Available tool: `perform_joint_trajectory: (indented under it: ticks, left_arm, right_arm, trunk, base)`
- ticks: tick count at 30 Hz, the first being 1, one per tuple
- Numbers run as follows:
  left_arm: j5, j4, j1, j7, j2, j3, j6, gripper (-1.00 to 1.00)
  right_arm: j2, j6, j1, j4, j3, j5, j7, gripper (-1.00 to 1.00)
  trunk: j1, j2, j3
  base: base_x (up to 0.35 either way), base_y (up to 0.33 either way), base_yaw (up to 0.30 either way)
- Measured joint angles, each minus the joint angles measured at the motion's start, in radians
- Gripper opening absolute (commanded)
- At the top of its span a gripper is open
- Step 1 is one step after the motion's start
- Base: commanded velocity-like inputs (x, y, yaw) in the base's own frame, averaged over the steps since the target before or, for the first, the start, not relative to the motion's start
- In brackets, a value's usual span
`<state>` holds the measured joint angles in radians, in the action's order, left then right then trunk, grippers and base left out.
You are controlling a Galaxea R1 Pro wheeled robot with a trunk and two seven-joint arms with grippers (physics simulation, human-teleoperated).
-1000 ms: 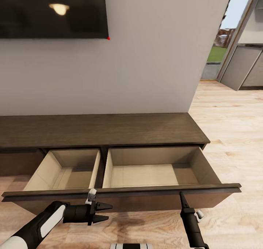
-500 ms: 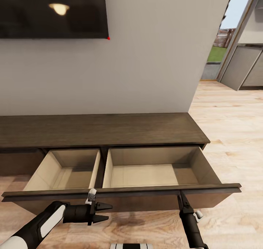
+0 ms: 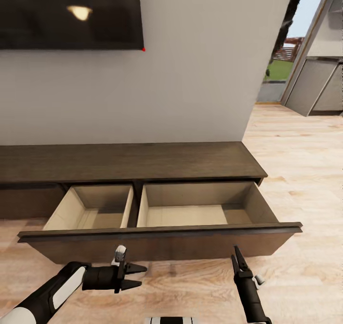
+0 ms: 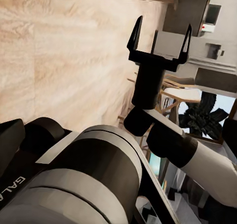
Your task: Place each of the two pumpkins and all three candles from the living room inside a cabinet in the living room (use any cabinet), then make sure every cabinet is closed, and position the cauldron so it is next to a table in the living room.
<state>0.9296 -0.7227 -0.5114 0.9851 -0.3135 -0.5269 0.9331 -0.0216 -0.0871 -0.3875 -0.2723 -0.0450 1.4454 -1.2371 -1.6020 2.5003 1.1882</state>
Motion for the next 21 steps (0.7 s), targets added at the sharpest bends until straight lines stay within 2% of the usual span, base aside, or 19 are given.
perform_joint_trajectory:
  ticks: [10, 19, 21]
  left_arm:
    - [0.001, 0.0, 0.0, -0.004, 0.0, 0.0, 0.0, 1.0]
    - [0.0, 0.033, 0.0, -0.008, 0.0, 0.013, -0.003, 1.0]
    - [0.001, 0.034, 0.0, -0.011, 0.0, 0.013, -0.012, 1.0]
  right_arm:
    - [-0.001, 0.01, 0.0, -0.001, 0.002, -0.012, 0.026, 1.0]
    - [-0.003, 0.017, 0.0, -0.002, 0.005, -0.018, 0.063, 1.0]
    - [-0.003, 0.042, 0.0, -0.001, 0.007, -0.02, 0.064, 1.0]
  trunk:
    - [0.0, 0.0, 0.0]
    - [0.0, 0.0, 0.0]
    - [0.0, 0.0, 0.0]
  base:
    - [-0.223, 0.0, 0.0]
    - [-0.029, 0.0, 0.0]
    - [-0.001, 0.0, 0.0]
